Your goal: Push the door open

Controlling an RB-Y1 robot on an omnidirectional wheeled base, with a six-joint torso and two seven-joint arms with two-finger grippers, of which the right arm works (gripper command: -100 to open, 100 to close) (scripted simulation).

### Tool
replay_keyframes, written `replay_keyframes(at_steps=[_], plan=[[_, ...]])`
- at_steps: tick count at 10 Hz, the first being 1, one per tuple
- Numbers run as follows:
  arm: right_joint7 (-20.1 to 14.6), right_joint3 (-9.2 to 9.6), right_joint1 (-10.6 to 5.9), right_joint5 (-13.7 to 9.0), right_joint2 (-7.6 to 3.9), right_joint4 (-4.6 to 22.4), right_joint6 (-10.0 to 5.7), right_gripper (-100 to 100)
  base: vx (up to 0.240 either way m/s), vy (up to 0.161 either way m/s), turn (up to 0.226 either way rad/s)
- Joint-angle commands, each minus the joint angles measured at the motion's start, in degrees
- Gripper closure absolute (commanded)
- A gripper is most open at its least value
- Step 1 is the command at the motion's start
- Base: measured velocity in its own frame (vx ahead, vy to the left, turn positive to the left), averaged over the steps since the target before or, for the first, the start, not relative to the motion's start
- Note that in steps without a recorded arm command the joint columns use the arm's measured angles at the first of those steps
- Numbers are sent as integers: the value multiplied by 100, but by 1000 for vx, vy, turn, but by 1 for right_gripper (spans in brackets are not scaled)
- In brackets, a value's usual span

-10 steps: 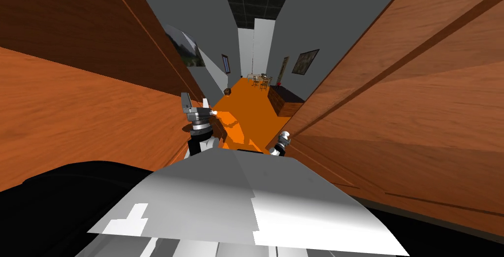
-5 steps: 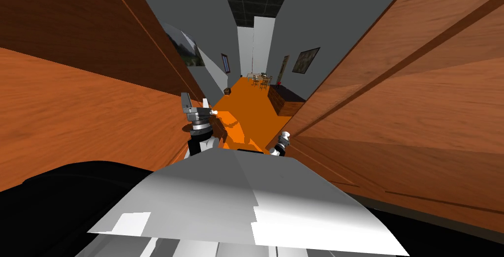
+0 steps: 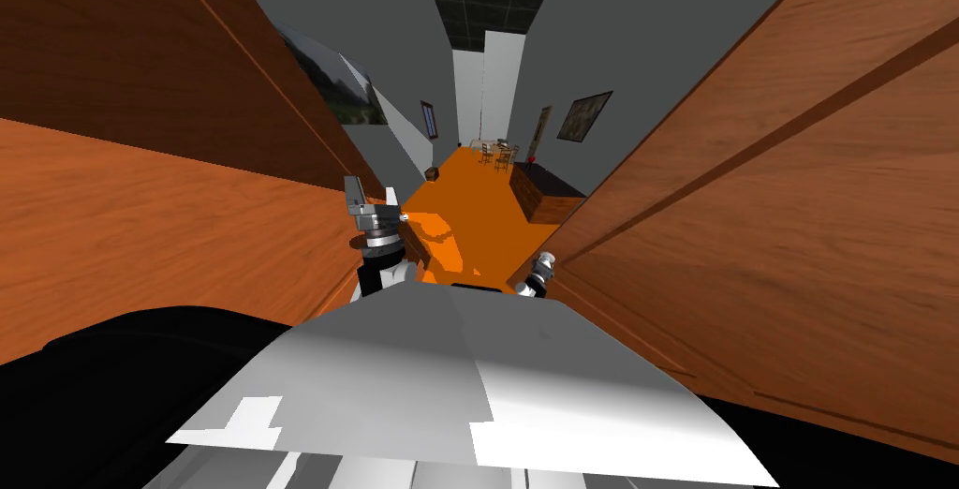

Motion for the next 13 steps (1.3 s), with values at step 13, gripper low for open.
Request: replay_keyframes(at_steps=[13], plan=[[100, -629, -51, -474, -89, -26, -149, 100, 182, -57, -35]])
